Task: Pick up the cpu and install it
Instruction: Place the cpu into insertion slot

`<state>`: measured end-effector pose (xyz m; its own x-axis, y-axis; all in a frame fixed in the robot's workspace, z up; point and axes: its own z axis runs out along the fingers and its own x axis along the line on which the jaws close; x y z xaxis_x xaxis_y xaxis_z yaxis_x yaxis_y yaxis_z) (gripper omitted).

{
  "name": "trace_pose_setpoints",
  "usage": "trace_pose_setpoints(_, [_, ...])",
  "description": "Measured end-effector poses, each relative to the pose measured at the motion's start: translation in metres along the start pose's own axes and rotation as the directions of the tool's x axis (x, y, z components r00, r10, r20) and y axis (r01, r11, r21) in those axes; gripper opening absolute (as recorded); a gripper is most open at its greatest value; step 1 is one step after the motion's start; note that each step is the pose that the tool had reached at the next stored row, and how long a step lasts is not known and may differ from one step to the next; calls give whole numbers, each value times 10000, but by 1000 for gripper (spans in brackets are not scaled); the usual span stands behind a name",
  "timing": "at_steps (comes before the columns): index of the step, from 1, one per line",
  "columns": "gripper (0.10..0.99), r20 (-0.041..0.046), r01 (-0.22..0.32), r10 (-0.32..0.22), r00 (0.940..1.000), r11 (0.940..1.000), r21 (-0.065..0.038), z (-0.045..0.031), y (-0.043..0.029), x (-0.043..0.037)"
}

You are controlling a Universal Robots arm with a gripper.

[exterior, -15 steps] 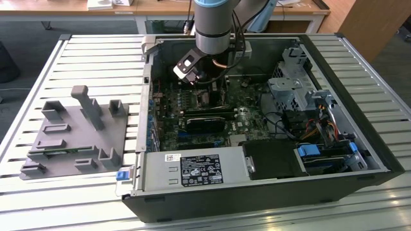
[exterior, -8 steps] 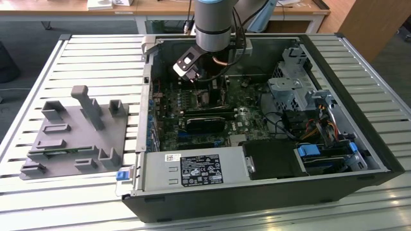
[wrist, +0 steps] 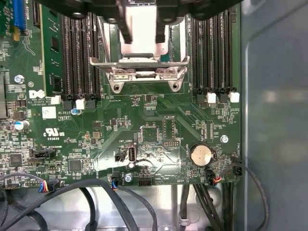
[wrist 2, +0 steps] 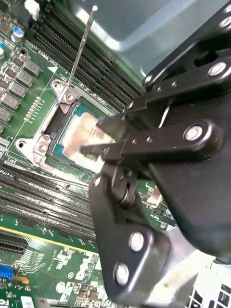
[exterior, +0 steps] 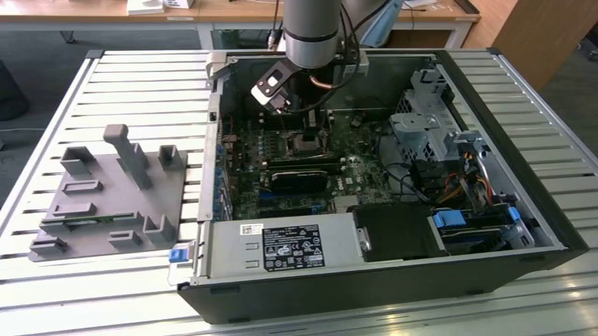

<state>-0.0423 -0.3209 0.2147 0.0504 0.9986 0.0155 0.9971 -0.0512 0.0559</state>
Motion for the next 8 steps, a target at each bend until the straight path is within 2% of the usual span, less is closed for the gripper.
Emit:
trace_pose_setpoints(1, [290, 1, 0, 0, 10000, 10000, 9, -12, 1, 0])
trace_pose_setpoints(3, [173, 2, -1, 1, 10000, 10000, 24, -33, 2, 1])
trace_pose_setpoints(5, [173, 4, 0, 0, 10000, 10000, 36, -56, 3, 1])
trace_pose_setpoints(6, [114, 3, -1, 1, 10000, 10000, 40, -69, 4, 1])
trace_pose_setpoints(8, [106, 4, 0, 0, 10000, 10000, 50, -97, 5, 1])
